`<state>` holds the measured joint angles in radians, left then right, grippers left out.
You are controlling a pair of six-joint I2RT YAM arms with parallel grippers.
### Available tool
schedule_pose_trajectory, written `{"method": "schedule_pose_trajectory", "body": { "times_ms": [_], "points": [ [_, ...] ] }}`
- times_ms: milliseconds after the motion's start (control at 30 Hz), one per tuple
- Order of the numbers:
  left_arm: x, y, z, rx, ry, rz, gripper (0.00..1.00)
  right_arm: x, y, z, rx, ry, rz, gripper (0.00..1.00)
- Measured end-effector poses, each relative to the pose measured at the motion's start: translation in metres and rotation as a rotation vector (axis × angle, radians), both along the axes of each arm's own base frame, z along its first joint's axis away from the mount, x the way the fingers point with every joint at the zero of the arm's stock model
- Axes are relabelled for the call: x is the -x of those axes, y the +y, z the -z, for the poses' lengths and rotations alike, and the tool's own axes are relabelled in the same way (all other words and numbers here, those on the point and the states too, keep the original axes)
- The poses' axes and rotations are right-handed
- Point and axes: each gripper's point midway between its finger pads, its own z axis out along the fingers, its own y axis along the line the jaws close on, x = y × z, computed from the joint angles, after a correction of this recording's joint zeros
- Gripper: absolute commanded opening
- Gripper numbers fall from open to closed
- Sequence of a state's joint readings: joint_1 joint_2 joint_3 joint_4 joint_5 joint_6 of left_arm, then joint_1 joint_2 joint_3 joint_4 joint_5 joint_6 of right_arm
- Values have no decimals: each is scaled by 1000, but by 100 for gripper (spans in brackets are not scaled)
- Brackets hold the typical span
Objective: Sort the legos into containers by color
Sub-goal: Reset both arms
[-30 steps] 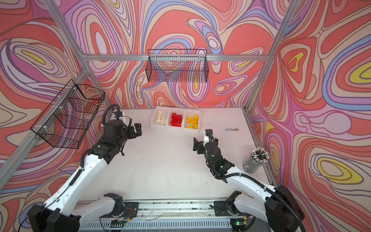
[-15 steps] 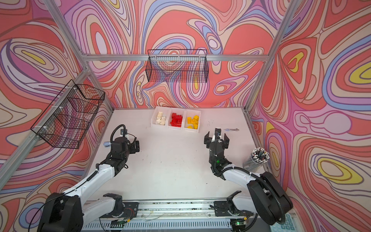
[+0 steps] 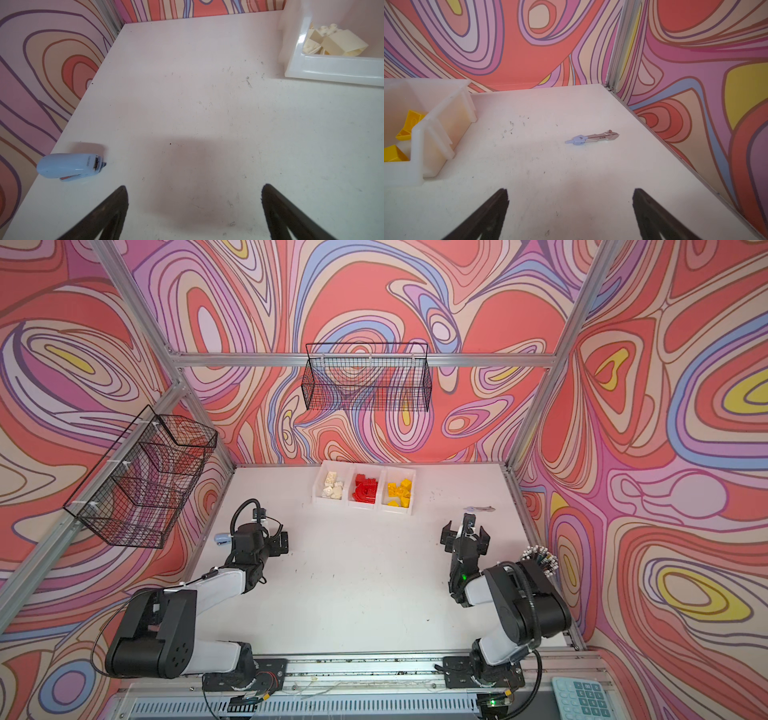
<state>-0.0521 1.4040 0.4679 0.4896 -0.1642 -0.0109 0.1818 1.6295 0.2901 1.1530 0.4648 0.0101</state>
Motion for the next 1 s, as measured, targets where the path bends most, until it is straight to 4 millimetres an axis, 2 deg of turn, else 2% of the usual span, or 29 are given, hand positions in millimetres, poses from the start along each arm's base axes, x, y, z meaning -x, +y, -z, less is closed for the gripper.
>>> {"method": "schedule_pose_trajectory", "body": {
  "times_ms": [167,300,400,467,600,667,1000],
  "points": [
    [1,-3,-2,18,-93,19,100,12,1,16,12,-12,-29,98],
    [14,-4,19,26,-122,32,100,8,7,1,10,-77,-62,98],
    [21,-3,33,23,-99,24,100,4,11,-3,13,-86,-88,98],
    [13,0,27,19,-110,3,100,-7,12,-3,7,-73,-105,98],
    [-13,3,-5,25,-194,-19,100,-35,-1,-12,-31,-65,-118,98],
    [-15,4,-7,24,-199,-24,100,-37,-7,-11,-42,-56,-115,98],
    [-12,6,-4,21,-190,-36,100,-35,1,5,-60,10,-155,98]
  ]
}}
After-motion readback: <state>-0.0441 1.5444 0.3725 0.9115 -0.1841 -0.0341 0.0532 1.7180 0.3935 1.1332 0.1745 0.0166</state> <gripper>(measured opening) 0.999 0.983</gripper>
